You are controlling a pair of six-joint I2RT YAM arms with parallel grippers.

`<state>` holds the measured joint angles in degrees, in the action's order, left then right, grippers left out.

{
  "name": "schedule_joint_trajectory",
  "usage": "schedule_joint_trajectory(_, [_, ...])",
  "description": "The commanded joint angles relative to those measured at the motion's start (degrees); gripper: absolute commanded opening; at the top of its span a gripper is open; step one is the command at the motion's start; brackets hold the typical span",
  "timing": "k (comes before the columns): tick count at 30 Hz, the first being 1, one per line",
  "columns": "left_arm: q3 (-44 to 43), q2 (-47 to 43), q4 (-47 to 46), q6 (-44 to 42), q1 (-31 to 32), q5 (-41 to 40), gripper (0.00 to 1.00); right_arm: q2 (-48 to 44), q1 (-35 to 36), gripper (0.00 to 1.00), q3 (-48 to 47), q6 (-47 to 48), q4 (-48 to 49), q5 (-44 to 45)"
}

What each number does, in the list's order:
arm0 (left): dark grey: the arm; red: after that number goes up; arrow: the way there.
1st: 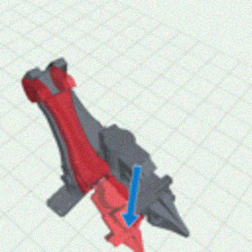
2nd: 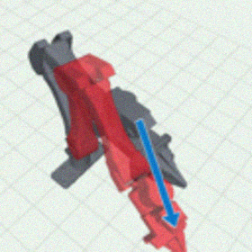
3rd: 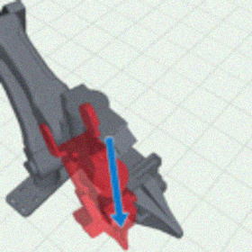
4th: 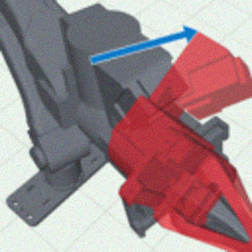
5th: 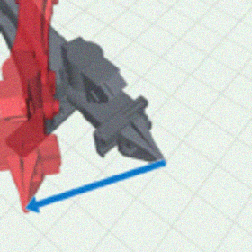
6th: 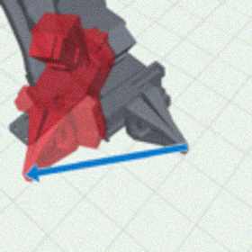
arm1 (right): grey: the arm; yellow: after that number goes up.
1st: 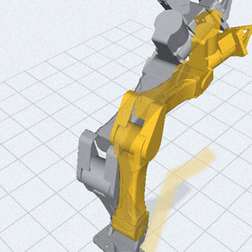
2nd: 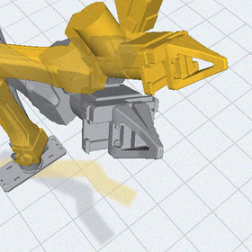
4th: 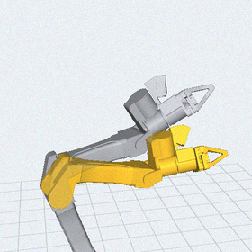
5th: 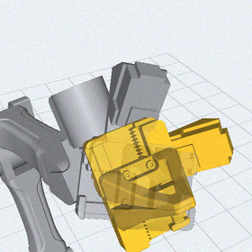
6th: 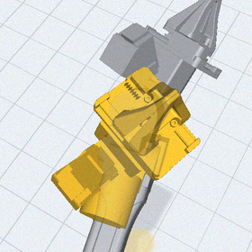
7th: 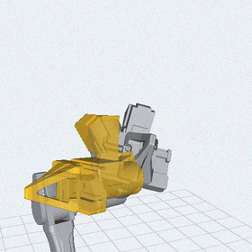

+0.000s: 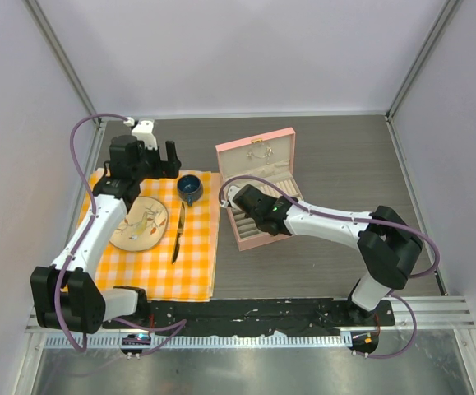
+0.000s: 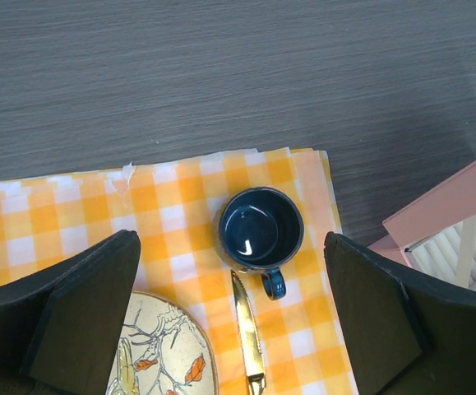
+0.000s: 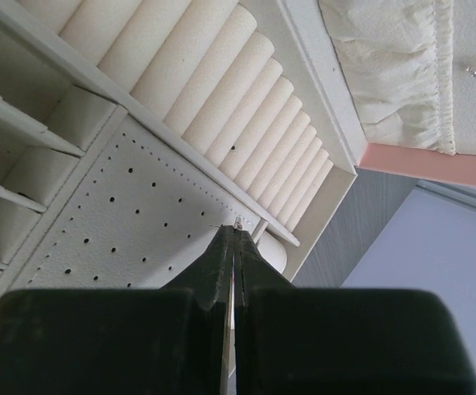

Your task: Organize the mixed jewelry

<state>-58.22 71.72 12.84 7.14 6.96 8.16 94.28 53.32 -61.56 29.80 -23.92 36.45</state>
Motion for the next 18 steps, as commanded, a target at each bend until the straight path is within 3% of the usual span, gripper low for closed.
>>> schedule_joint_trajectory(1, [0.3,-1.4,-2.9,0.4,-0.6,0.7,1.00,0.2,0.5,0.01,-1.6,0.1,2.3,1.8])
schedule_joint_trajectory(18, [0.4,-1.6,-3.1,0.4,-0.9,1.1,1.00,1.5,0.4,0.01,-3.3,0.2,2.0,1.9])
